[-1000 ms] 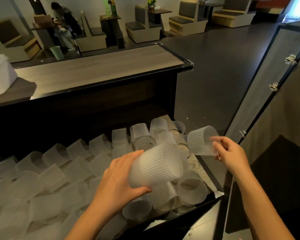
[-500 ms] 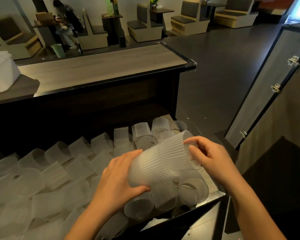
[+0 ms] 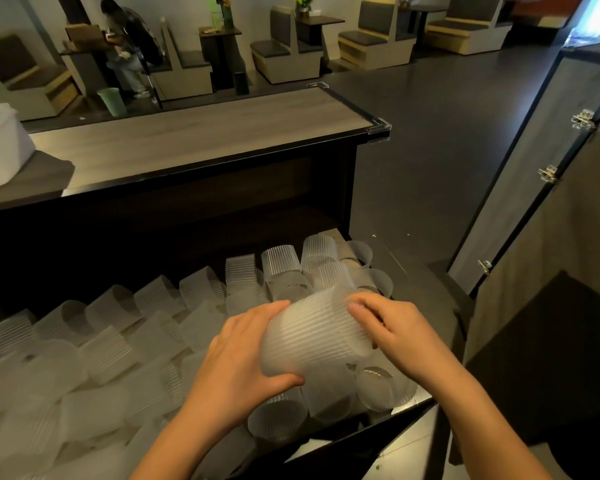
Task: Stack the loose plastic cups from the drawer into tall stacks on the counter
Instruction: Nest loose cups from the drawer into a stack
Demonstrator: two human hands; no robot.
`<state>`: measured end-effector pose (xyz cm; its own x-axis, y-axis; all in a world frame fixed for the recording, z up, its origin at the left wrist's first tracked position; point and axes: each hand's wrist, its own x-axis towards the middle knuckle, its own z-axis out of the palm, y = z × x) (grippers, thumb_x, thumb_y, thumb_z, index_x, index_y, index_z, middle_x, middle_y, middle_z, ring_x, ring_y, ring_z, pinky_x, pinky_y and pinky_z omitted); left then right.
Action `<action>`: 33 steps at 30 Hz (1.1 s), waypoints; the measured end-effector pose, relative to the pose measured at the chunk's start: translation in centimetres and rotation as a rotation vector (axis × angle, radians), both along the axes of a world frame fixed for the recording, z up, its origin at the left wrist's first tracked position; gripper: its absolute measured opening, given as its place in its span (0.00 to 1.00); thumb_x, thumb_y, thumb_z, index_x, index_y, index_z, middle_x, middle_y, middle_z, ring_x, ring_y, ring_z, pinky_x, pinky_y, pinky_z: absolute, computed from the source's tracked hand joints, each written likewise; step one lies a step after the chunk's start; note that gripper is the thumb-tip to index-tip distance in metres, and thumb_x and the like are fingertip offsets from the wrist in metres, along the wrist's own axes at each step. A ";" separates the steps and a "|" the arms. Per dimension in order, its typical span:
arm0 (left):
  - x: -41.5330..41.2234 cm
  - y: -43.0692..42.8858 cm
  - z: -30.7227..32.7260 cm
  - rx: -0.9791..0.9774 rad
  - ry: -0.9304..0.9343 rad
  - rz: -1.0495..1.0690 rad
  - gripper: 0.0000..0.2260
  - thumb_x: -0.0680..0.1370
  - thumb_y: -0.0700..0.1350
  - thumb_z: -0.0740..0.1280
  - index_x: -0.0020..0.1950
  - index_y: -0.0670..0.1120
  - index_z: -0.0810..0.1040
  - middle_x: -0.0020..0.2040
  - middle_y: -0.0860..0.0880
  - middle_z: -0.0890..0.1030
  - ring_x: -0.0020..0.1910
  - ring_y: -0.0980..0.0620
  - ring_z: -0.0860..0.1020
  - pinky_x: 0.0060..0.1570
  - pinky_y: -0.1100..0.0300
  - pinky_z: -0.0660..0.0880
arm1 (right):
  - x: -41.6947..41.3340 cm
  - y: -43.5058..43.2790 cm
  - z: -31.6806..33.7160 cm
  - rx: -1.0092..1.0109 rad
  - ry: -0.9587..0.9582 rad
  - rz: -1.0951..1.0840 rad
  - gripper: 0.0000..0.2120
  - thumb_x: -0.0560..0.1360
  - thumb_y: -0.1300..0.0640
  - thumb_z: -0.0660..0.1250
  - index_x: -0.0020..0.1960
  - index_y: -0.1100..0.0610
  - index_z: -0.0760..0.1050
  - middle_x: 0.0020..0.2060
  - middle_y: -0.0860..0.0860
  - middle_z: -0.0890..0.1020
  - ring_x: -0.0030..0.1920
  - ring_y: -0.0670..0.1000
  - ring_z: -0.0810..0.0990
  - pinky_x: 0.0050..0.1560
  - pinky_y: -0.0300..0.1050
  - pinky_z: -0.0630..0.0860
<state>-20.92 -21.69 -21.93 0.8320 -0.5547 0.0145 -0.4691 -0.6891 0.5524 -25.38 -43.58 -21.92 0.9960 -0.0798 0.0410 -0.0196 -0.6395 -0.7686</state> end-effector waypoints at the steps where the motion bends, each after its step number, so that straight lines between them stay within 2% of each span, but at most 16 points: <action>1: 0.0 0.0 0.0 0.000 0.002 0.002 0.33 0.55 0.69 0.60 0.58 0.75 0.54 0.57 0.77 0.60 0.60 0.65 0.60 0.61 0.58 0.63 | 0.3 -0.5 -0.2 0.067 0.012 -0.073 0.09 0.77 0.48 0.57 0.48 0.43 0.75 0.32 0.47 0.78 0.32 0.42 0.75 0.38 0.37 0.72; 3: 0.1 0.1 -0.1 -0.003 0.006 0.007 0.33 0.56 0.69 0.61 0.59 0.74 0.55 0.58 0.76 0.60 0.60 0.65 0.60 0.62 0.57 0.64 | 1.5 -2.2 -1.5 0.087 0.035 -0.285 0.10 0.78 0.48 0.57 0.49 0.48 0.77 0.33 0.47 0.79 0.32 0.42 0.75 0.37 0.40 0.71; 5: 0.1 0.1 -0.2 -0.009 0.004 0.011 0.33 0.56 0.69 0.61 0.60 0.73 0.56 0.58 0.75 0.61 0.60 0.64 0.61 0.62 0.57 0.64 | 3.3 -4.5 -3.7 -0.018 0.116 -0.445 0.13 0.78 0.48 0.59 0.54 0.54 0.77 0.40 0.50 0.80 0.40 0.47 0.76 0.40 0.42 0.70; 8: 0.1 -0.1 -0.2 -0.010 0.004 0.007 0.34 0.56 0.68 0.63 0.61 0.72 0.56 0.59 0.75 0.62 0.60 0.64 0.62 0.61 0.57 0.64 | 6.1 -7.4 -7.3 -0.058 0.334 -0.562 0.17 0.77 0.46 0.59 0.58 0.56 0.74 0.50 0.54 0.80 0.47 0.52 0.77 0.44 0.45 0.74; 10: 0.1 -0.2 -0.1 -0.008 0.006 -0.002 0.34 0.57 0.68 0.63 0.60 0.73 0.56 0.59 0.75 0.62 0.60 0.64 0.61 0.61 0.57 0.64 | 7.4 -8.6 -9.0 -0.095 0.472 -0.593 0.20 0.77 0.43 0.57 0.55 0.58 0.75 0.49 0.55 0.80 0.47 0.54 0.78 0.46 0.48 0.76; 12: 0.1 -0.3 -0.1 -0.002 0.001 -0.003 0.33 0.56 0.68 0.63 0.60 0.73 0.56 0.59 0.75 0.62 0.60 0.65 0.61 0.61 0.58 0.64 | 8.2 -9.3 -10.3 -0.091 0.513 -0.567 0.24 0.77 0.41 0.55 0.48 0.61 0.77 0.46 0.57 0.81 0.44 0.55 0.79 0.46 0.49 0.76; 15: 0.4 -0.3 -0.1 0.000 -0.007 0.002 0.33 0.56 0.69 0.62 0.60 0.74 0.56 0.59 0.75 0.62 0.60 0.65 0.61 0.62 0.58 0.63 | 9.0 -9.4 -11.5 -0.031 0.500 -0.544 0.26 0.77 0.41 0.55 0.44 0.63 0.78 0.42 0.58 0.81 0.43 0.57 0.79 0.45 0.48 0.74; 21: 0.7 -0.3 0.1 0.001 -0.022 0.029 0.33 0.56 0.69 0.62 0.59 0.73 0.56 0.59 0.75 0.62 0.60 0.64 0.61 0.61 0.58 0.64 | 9.4 -9.3 -12.6 0.029 0.470 -0.593 0.14 0.76 0.54 0.59 0.43 0.63 0.77 0.43 0.60 0.81 0.43 0.59 0.80 0.46 0.51 0.77; 24: 0.8 -0.3 0.1 0.010 -0.030 0.036 0.34 0.56 0.69 0.64 0.60 0.72 0.56 0.59 0.75 0.62 0.60 0.65 0.61 0.62 0.58 0.63 | 8.9 -9.9 -12.1 0.055 0.413 -0.643 0.11 0.76 0.57 0.58 0.45 0.61 0.77 0.43 0.58 0.81 0.43 0.57 0.79 0.48 0.53 0.77; 28: 1.0 -0.4 0.2 0.010 -0.033 0.046 0.35 0.61 0.61 0.73 0.62 0.70 0.57 0.59 0.74 0.62 0.61 0.63 0.61 0.62 0.56 0.64 | 8.1 -10.6 -9.3 0.176 0.277 -0.683 0.11 0.78 0.56 0.57 0.55 0.56 0.76 0.45 0.54 0.79 0.40 0.51 0.76 0.36 0.43 0.71; 30: 1.1 -0.5 0.1 0.019 -0.040 0.038 0.34 0.61 0.62 0.72 0.61 0.71 0.57 0.59 0.74 0.61 0.60 0.63 0.61 0.61 0.57 0.64 | 7.5 -10.4 -7.0 0.290 0.173 -0.625 0.10 0.78 0.57 0.58 0.55 0.56 0.76 0.44 0.51 0.78 0.39 0.48 0.74 0.36 0.40 0.70; 33: 1.4 -0.5 0.0 0.021 -0.049 0.029 0.33 0.57 0.68 0.65 0.60 0.73 0.56 0.58 0.75 0.61 0.59 0.65 0.61 0.59 0.58 0.63 | 5.8 -8.9 -2.6 0.394 0.042 -0.523 0.09 0.78 0.59 0.58 0.51 0.53 0.76 0.40 0.49 0.76 0.35 0.47 0.72 0.34 0.38 0.69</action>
